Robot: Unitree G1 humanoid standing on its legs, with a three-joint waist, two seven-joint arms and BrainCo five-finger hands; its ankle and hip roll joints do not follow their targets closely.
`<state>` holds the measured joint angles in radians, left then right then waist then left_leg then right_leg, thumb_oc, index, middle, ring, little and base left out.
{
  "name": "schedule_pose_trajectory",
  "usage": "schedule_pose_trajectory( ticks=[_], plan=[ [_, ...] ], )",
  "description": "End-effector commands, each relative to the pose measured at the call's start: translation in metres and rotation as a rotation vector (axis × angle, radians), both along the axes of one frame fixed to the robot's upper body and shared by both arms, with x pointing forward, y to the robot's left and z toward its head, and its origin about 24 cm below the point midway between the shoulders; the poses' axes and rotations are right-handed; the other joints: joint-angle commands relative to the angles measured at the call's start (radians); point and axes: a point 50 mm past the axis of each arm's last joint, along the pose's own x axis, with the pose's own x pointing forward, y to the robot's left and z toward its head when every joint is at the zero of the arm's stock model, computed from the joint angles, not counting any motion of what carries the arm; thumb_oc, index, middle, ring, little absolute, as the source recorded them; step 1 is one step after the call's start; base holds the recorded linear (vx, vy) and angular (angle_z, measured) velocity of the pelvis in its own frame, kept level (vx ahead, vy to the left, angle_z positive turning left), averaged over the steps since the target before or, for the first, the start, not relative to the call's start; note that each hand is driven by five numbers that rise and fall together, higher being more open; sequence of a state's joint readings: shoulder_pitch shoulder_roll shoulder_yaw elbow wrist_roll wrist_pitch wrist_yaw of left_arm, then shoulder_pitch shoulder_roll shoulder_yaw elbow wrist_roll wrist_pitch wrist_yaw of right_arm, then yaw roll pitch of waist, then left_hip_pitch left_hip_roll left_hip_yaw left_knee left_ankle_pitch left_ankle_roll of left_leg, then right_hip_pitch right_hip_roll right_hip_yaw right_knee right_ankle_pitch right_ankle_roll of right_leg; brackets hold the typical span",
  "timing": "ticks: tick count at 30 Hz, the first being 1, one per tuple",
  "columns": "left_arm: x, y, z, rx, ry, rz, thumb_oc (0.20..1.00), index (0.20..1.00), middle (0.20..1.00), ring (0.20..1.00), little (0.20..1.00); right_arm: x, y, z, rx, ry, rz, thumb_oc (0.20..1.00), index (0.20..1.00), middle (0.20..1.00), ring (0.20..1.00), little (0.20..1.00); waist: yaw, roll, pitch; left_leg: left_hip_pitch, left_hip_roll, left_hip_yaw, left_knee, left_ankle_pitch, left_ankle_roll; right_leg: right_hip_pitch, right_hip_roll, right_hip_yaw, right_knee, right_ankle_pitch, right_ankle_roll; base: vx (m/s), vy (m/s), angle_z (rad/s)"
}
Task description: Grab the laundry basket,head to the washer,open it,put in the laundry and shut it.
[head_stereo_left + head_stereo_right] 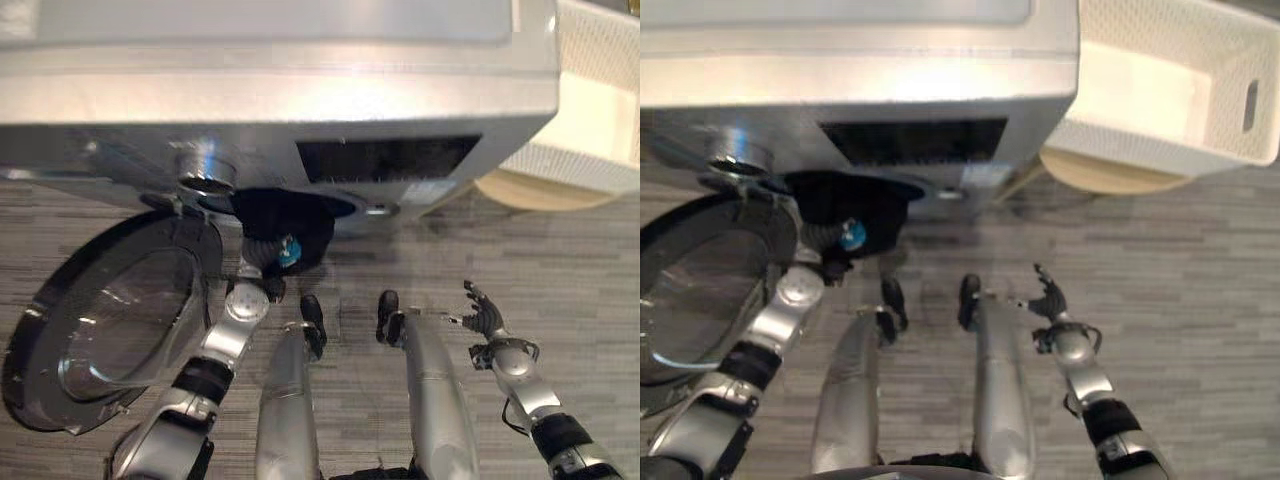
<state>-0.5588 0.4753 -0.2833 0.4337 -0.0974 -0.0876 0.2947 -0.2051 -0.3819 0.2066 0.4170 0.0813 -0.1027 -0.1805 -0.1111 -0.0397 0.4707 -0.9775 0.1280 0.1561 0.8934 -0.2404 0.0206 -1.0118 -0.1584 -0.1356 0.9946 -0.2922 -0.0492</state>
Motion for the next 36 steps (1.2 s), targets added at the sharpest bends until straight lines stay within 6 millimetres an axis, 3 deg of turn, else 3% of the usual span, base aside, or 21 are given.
schedule_pose_trajectory(
  ticks=[1,3,4,5,6,7,11,13,14,15,18,23,24,26,27,31,32,36],
  plan=[
    [-0.002,-0.004,0.021,0.059,-0.174,0.042,0.2,0.2,0.2,0.2,0.2,-0.013,0.004,-0.002,0.051,-0.049,-0.004,1.0,1.0,1.0,1.0,1.0,-0.012,0.0,-0.092,-0.013,0.038,-0.005,-0.003,-0.027,0.006,0.021,-0.012,0.062,-0.066,-0.04,0.051,-0.01,0.016,-0.17],
    [0.009,-0.001,0.049,0.09,-0.258,0.087,0.2,0.2,0.2,0.2,0.2,-0.012,0.009,0.004,0.069,-0.081,0.011,1.0,1.0,1.0,1.0,1.0,-0.025,0.003,-0.09,-0.079,0.045,-0.017,0.064,-0.05,0.019,-0.047,-0.013,0.076,-0.003,-0.06,0.044,0.0,0.012,-0.1],
    [0.016,0.004,0.07,0.125,-0.312,0.121,0.2,0.2,0.2,0.2,0.2,-0.011,0.01,0.008,0.079,-0.104,0.023,1.0,1.0,1.0,1.0,1.0,-0.035,0.004,-0.092,-0.115,0.05,-0.024,0.096,-0.061,0.025,-0.081,-0.015,0.078,0.029,-0.07,0.042,0.0,0.009,-0.14],
    [0.024,0.01,0.105,0.172,-0.405,0.174,0.2,0.2,0.2,0.2,0.2,-0.012,0.011,0.013,0.095,-0.133,0.035,1.0,1.0,1.0,1.0,1.0,-0.051,0.006,-0.094,-0.172,0.056,-0.04,0.148,-0.077,0.031,-0.139,-0.015,0.086,0.075,-0.084,0.037,0.01,0.002,-0.1],
    [0.024,0.009,0.106,0.173,-0.407,0.173,0.2,0.2,0.2,0.2,0.2,-0.012,0.011,0.013,0.097,-0.136,0.034,1.0,1.0,1.0,1.0,1.0,-0.05,0.006,-0.095,-0.179,0.056,-0.041,0.153,-0.079,0.031,-0.145,-0.016,0.086,0.08,-0.086,0.037,0.02,0.0,-0.04],
    [0.028,0.015,0.148,0.254,-0.515,0.235,0.2,0.2,0.2,0.2,0.2,-0.013,0.011,0.018,0.108,-0.16,0.054,1.0,1.0,1.0,1.0,1.0,-0.067,0.01,-0.099,-0.227,0.058,-0.053,0.192,-0.091,0.035,-0.196,-0.009,0.096,0.118,-0.093,0.035,0.0,0.0,0.0],
    [0.022,0.017,0.227,0.42,-0.726,0.362,0.2,0.2,0.2,0.2,0.2,-0.011,0.008,0.03,0.12,-0.211,0.085,1.0,1.0,1.0,1.0,1.0,-0.094,0.014,-0.108,-0.308,0.063,-0.063,0.238,-0.101,0.039,-0.276,-0.005,0.099,0.162,-0.095,0.036,0.0,0.0,0.0],
    [0.016,0.023,0.253,0.49,-0.785,0.428,0.2,0.2,0.2,0.2,0.2,-0.012,0.005,0.035,0.123,-0.23,0.104,1.0,1.0,1.0,1.0,1.0,-0.104,0.02,-0.11,-0.333,0.065,-0.065,0.249,-0.101,0.039,-0.299,-0.002,0.103,0.169,-0.092,0.037,0.0,0.0,0.0],
    [0.013,0.024,0.267,0.529,-0.8,0.448,0.649,0.649,0.649,0.649,0.649,-0.012,0.003,0.038,0.121,-0.238,0.109,1.0,1.0,1.0,1.0,1.0,-0.108,0.023,-0.109,-0.352,0.066,-0.067,0.255,-0.1,0.04,-0.315,0.002,0.104,0.174,-0.09,0.039,0.0,0.0,0.0],
    [0.012,0.025,0.275,0.556,-0.8,0.452,1.0,1.0,1.0,1.0,1.0,-0.012,0.001,0.04,0.125,-0.242,0.116,1.0,1.0,1.0,1.0,1.0,-0.108,0.024,-0.11,-0.367,0.066,-0.068,0.257,-0.097,0.04,-0.328,0.004,0.107,0.174,-0.086,0.041,0.0,0.0,0.0],
    [0.014,0.031,0.288,0.648,-0.729,0.455,1.0,1.0,1.0,1.0,1.0,-0.01,-0.005,0.045,0.1,-0.242,0.134,1.0,1.0,1.0,1.0,1.0,-0.112,0.034,-0.112,-0.389,0.066,-0.068,0.257,-0.09,0.041,-0.349,0.007,0.109,0.172,-0.075,0.048,0.0,0.0,0.0],
    [0.028,0.039,0.261,0.636,-0.584,0.4,1.0,1.0,1.0,1.0,1.0,-0.011,-0.005,0.038,0.083,-0.203,0.136,1.0,1.0,1.0,1.0,1.0,-0.101,0.039,-0.12,-0.398,0.065,-0.07,0.26,-0.086,0.039,-0.359,0.007,0.103,0.174,-0.071,0.049,0.02,-0.019,-0.03],
    [0.036,0.04,0.236,0.628,-0.506,0.361,1.0,1.0,1.0,1.0,1.0,-0.013,-0.004,0.031,0.083,-0.18,0.133,1.0,1.0,1.0,1.0,1.0,-0.095,0.04,-0.13,-0.393,0.063,-0.075,0.255,-0.085,0.038,-0.354,0.008,0.098,0.17,-0.073,0.047,0.03,-0.04,0.02],
    [0.038,0.041,0.226,0.62,-0.476,0.35,1.0,1.0,1.0,1.0,1.0,-0.014,-0.003,0.027,0.083,-0.164,0.126,1.0,1.0,1.0,1.0,1.0,-0.093,0.039,-0.135,-0.389,0.062,-0.076,0.252,-0.085,0.036,-0.349,0.007,0.096,0.167,-0.075,0.045,0.0,0.0,0.0],
    [0.044,0.04,0.196,0.585,-0.405,0.308,1.0,1.0,1.0,1.0,1.0,-0.015,-0.001,0.02,0.087,-0.141,0.118,1.0,1.0,1.0,1.0,1.0,-0.085,0.036,-0.144,-0.375,0.058,-0.077,0.238,-0.082,0.033,-0.337,0.005,0.091,0.157,-0.075,0.044,0.01,-0.031,0.03],
    [0.044,0.033,0.136,0.481,-0.301,0.208,1.0,1.0,1.0,1.0,1.0,-0.016,0.001,0.011,0.073,-0.118,0.09,1.0,1.0,1.0,1.0,1.0,-0.066,0.037,-0.166,-0.305,0.046,-0.07,0.158,-0.061,0.015,-0.264,-0.006,0.072,0.088,-0.066,0.045,-0.03,-0.013,0.07],
    [0.038,0.03,0.1,0.416,-0.236,0.155,1.0,1.0,1.0,1.0,1.0,-0.015,0.001,0.007,0.056,-0.096,0.068,1.0,1.0,1.0,1.0,1.0,-0.05,0.035,-0.17,-0.234,0.04,-0.056,0.085,-0.042,0.001,-0.2,-0.013,0.061,0.025,-0.052,0.051,-0.08,0.004,0.09],
    [0.013,0.028,0.016,0.217,-0.044,0.095,1.0,1.0,1.0,1.0,1.0,-0.018,-0.002,-0.011,0.016,-0.009,0.021,1.0,1.0,1.0,1.0,1.0,-0.021,0.03,-0.179,-0.029,0.019,-0.038,-0.123,0.01,-0.013,-0.016,-0.02,0.034,-0.138,0.005,0.077,-0.05,0.036,0.26]
  ],
)
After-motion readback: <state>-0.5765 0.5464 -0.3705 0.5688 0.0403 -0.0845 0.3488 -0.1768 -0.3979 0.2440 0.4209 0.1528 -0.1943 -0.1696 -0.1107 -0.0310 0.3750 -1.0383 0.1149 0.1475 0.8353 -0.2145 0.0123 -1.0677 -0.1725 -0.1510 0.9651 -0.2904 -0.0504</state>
